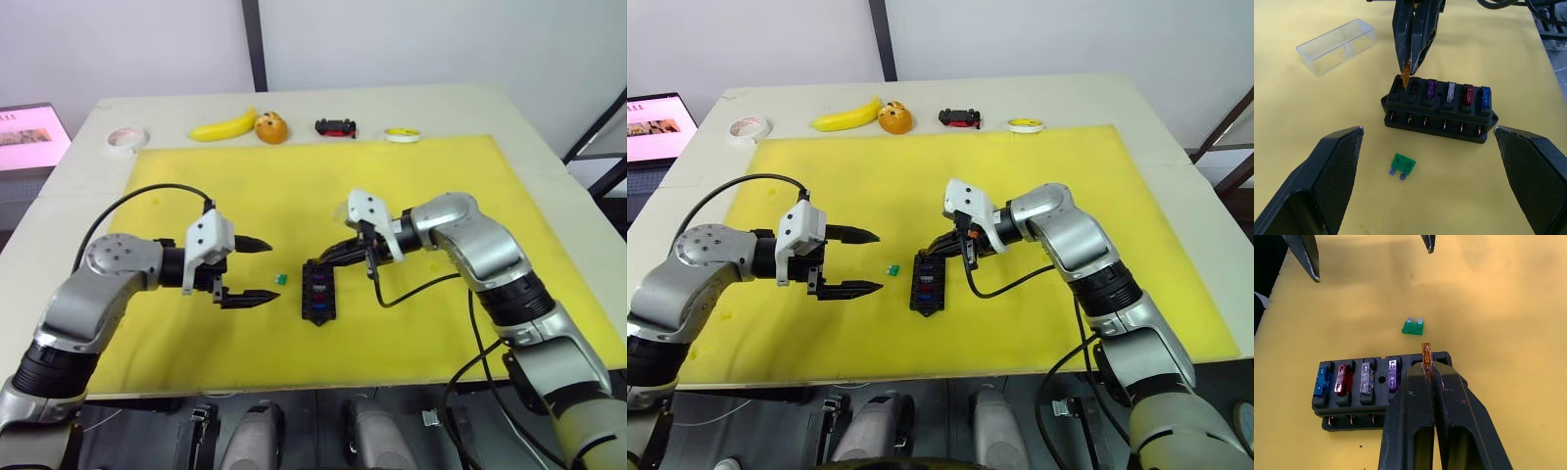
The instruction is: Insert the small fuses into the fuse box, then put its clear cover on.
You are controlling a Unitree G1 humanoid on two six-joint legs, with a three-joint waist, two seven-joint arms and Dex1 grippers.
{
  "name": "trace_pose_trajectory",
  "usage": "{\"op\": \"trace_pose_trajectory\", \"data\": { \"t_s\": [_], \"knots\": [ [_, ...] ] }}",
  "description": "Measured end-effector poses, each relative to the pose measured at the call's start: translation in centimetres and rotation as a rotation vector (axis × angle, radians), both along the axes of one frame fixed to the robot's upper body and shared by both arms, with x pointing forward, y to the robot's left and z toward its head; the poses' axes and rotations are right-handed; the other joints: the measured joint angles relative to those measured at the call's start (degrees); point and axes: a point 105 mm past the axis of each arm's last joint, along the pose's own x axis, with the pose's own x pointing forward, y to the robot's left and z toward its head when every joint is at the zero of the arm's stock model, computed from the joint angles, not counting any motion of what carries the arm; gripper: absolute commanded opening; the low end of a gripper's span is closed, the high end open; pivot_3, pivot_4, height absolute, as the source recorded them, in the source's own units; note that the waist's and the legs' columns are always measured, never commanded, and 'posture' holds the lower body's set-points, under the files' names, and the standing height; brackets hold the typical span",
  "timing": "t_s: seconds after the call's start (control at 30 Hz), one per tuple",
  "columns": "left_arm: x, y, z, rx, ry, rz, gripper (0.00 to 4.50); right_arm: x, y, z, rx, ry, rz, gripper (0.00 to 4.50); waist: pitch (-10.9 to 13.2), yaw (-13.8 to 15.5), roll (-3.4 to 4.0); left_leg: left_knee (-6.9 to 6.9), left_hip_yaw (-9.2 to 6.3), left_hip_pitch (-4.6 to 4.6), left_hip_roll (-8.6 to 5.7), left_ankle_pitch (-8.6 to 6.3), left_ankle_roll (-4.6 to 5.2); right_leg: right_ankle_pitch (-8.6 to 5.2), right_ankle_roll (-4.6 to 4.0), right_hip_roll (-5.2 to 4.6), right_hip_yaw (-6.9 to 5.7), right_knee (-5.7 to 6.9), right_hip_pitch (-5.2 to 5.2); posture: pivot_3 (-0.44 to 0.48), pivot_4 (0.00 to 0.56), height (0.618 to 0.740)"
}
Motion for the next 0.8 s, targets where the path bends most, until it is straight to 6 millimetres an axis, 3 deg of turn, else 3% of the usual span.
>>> {"op": "trace_pose_trajectory", "data": {
  "t_s": [0.8],
  "knots": [
    [-0.02,0.0,-0.02,0.0,0.001,-0.001,4.5,-0.46,0.28,-0.7,-0.02,-0.016,0.02,0.01,0.0,0.0,0.0,0.0,0.0,0.0,0.0,0.0,0.0,0.0,0.0,0.0,0.0,0.0,0.0,0.0,0.15,0.74]
  ]
}}
